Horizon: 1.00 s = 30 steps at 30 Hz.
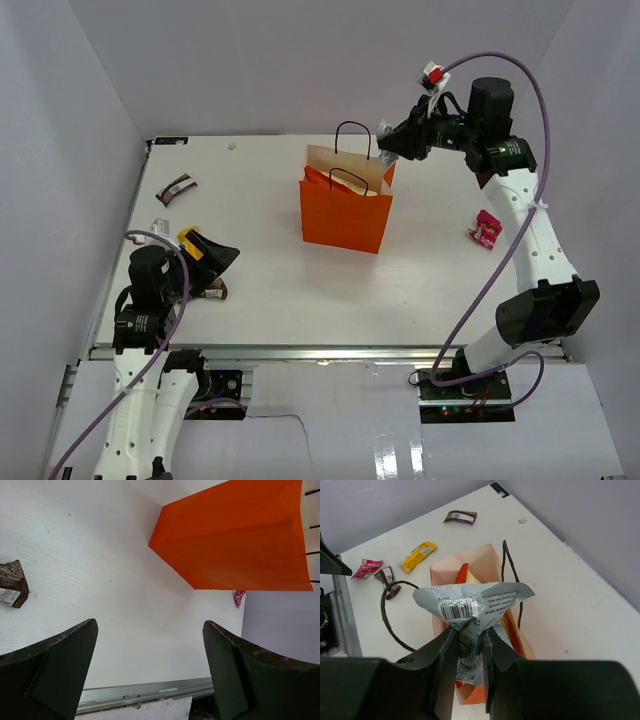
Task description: Place the snacks into the paper bag
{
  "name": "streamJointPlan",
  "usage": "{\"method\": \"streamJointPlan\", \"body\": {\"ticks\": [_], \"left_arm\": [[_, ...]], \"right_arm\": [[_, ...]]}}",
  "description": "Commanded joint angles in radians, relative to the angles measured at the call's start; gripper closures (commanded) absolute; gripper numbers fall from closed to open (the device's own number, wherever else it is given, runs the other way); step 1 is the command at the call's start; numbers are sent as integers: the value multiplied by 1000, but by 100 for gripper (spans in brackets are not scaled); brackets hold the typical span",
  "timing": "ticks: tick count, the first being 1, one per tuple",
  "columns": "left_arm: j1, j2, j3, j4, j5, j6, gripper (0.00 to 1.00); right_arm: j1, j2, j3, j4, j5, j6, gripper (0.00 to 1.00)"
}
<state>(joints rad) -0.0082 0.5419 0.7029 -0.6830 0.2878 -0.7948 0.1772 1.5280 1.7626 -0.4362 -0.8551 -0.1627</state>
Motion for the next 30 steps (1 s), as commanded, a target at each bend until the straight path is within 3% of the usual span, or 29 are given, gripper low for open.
{"method": "streamJointPlan", "body": {"ticks": [1,9,14,17,22,27,30], "left_arm": [[2,-11,20,-26,-2,-7,4],[4,-7,29,-29,-3,-21,4],[4,18,43,-52,-25,-32,5],[2,35,40,-64,-45,-63,5],[4,93,46,-113,-113,-122,6],[4,194,107,-233,-343,-199,11],[4,259,127,-253,-449,-211,14]], "right_arm": [[31,27,-35,94,11,150,86],[84,63,-112,100,51,121,72],[88,63,-130,83,93,78,48],[88,60,-120,77,120,57,39],[39,23,-100,53,149,40,36],[-108,-29,-152,-51,97,-50,35],[-207,-89,-275,-79,79,-124,34]]}}
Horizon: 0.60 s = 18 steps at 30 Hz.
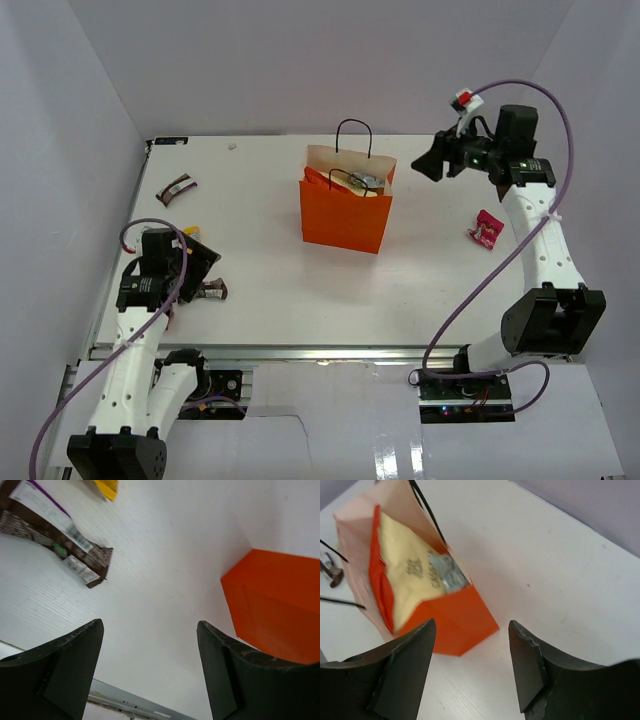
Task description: Place the snacks into the paper bag
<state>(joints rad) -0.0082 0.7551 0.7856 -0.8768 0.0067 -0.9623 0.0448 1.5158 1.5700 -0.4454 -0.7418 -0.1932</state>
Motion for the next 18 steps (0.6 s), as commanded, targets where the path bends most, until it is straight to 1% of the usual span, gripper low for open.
{"method": "streamJointPlan", "body": {"ticks": [1,2,3,4,5,6,7,8,10,14,18], "left_arm": [[4,105,49,-57,-187,-46,16],[4,142,67,-74,-214,-52,16],[2,182,81,-96,-224,-106,16],[4,264,95,-126,-229,-142,17],[4,304,110,-175,-231,-215,17],[4,340,113,-197,-228,-216,16],[4,371,110,-209,-221,-281,16],[4,418,106,-214,-217,-308,16],[5,446,84,-183,-202,-338,16],[7,490,52,-41,-183,-354,18],[45,611,44,-2,-183,-352,20]], "right_arm": [[-95,-97,-121,-79,-37,-118,34],[-129,-114,-192,-90,-48,-152,33],[-141,-147,-217,-111,-51,-242,32],[-149,-161,-240,-136,-47,-279,30],[-161,-187,-279,-182,-38,-317,30],[-166,-195,-298,-206,-36,-354,29],[-168,-206,-317,-225,-30,-409,29],[-174,-216,-336,-237,-25,-422,28],[-178,-250,-395,-237,-27,-446,28],[-181,-264,-433,-237,-33,-469,28],[-184,-252,-444,-233,-37,-463,28]]}}
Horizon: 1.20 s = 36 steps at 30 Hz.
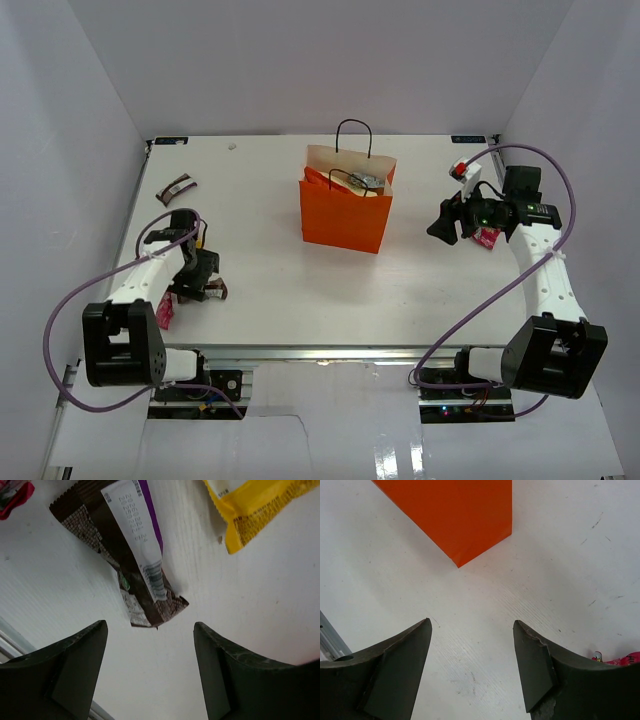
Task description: Place the snacks into the paper bag
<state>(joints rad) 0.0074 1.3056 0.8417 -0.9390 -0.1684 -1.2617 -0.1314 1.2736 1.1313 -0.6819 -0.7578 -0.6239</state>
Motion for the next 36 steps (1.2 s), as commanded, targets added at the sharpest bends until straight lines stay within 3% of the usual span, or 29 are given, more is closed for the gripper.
{"method": "streamJointPlan", "body": {"ticks": [1,5,12,16,20,26,30,31,33,36], "left_arm": [[34,78,-16,71,-10,-53,21],[72,132,-39,130,-26,-18,23],[108,211,-56,201,7,76,44],[108,189,-79,207,53,117,75],[108,51,-119,215,156,197,95],[105,-237,-129,216,357,389,100],[101,-345,-52,352,588,545,100],[98,-353,-3,386,695,565,100],[80,-332,64,461,772,588,100],[39,-269,219,529,788,602,100]], "right_arm": [[-10,-8,-7,5,-23,-31,28],[-11,-3,-8,2,-31,-28,28],[-13,-3,-15,-4,-40,-17,28],[-13,-10,-16,-5,-41,-13,28],[-13,-8,1,-11,-38,-13,28],[-11,10,22,-24,-44,-14,28],[-13,27,41,-30,-54,-8,28],[-13,35,51,-31,-60,-8,28],[-13,46,62,-39,-66,-3,28],[-11,50,82,-45,-72,0,28]]}}
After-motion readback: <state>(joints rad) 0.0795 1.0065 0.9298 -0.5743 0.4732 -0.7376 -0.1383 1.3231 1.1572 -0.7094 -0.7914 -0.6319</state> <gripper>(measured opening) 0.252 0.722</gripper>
